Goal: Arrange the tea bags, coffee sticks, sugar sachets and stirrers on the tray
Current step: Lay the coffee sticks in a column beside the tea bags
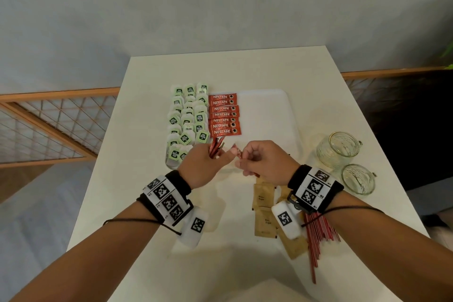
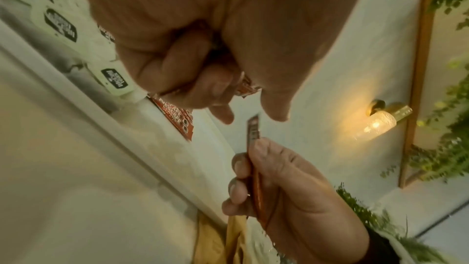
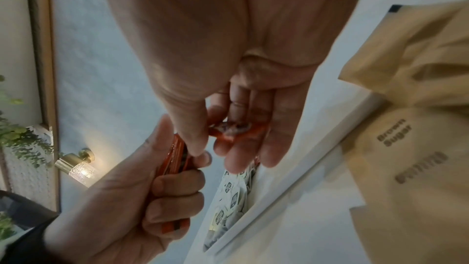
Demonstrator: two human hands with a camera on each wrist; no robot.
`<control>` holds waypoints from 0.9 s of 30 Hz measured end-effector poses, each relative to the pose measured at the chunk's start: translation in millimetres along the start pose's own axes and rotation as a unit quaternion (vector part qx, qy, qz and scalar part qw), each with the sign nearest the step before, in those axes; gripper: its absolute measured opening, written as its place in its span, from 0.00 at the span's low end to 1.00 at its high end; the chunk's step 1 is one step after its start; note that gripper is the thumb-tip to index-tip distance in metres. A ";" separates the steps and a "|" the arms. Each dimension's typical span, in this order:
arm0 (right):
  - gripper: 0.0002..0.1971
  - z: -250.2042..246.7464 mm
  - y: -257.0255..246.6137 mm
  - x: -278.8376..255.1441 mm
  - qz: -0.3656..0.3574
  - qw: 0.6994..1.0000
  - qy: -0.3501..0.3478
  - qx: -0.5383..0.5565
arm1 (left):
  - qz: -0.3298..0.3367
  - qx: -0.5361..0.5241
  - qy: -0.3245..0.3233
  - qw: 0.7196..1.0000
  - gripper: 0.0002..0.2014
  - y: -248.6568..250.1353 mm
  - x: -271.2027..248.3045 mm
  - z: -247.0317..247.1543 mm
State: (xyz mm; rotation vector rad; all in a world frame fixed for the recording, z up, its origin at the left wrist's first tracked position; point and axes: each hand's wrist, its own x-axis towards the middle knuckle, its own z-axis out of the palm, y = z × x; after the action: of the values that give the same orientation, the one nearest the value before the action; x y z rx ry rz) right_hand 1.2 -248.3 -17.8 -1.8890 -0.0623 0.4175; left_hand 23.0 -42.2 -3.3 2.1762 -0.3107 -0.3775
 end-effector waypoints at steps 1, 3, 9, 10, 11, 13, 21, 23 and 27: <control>0.08 0.3 -0.9 2.0 -0.002 1.000 -0.006 0.009 | -0.005 -0.004 0.004 1.000 0.27 0.3 3.0 -1.2; 0.07 0.8 -1.9 6.2 -0.013 0.999 -0.015 0.026 | -0.004 -0.009 0.003 1.000 0.23 0.4 7.5 -3.1; 0.08 -2.6 -6.0 12.5 -0.012 0.998 0.009 0.053 | -0.067 -0.078 0.018 0.995 0.15 -7.1 15.3 -9.9; 0.08 -4.8 -5.8 13.7 -0.004 0.998 0.021 0.061 | -0.075 -0.092 0.026 0.993 0.15 -9.9 16.4 -11.9; 0.08 -7.2 -4.8 14.8 0.006 0.997 0.033 0.068 | -0.081 -0.101 0.032 0.991 0.15 -11.2 17.1 -14.1; 0.06 -10.5 -2.3 17.1 0.023 0.995 0.053 0.080 | -0.087 -0.109 0.041 0.989 0.14 -12.2 17.6 -16.9; 0.09 -14.2 3.7 34.0 0.042 0.996 0.071 0.020 | -0.091 -0.086 0.045 0.991 0.18 -18.0 24.1 -27.8; 0.09 -17.0 4.8 41.4 0.051 0.995 0.086 0.006 | -0.108 -0.101 0.040 0.988 0.18 -21.1 27.4 -33.4; 0.08 -21.0 9.2 58.2 0.089 0.990 0.105 -0.017 | -0.167 -0.184 0.043 0.968 0.11 -22.6 32.9 -43.8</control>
State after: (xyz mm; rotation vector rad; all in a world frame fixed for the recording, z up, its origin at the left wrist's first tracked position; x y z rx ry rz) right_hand 60.8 -256.3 -35.0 -1.9691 0.2426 0.3367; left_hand 71.8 -8.5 -1.9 1.8667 0.1693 -0.4846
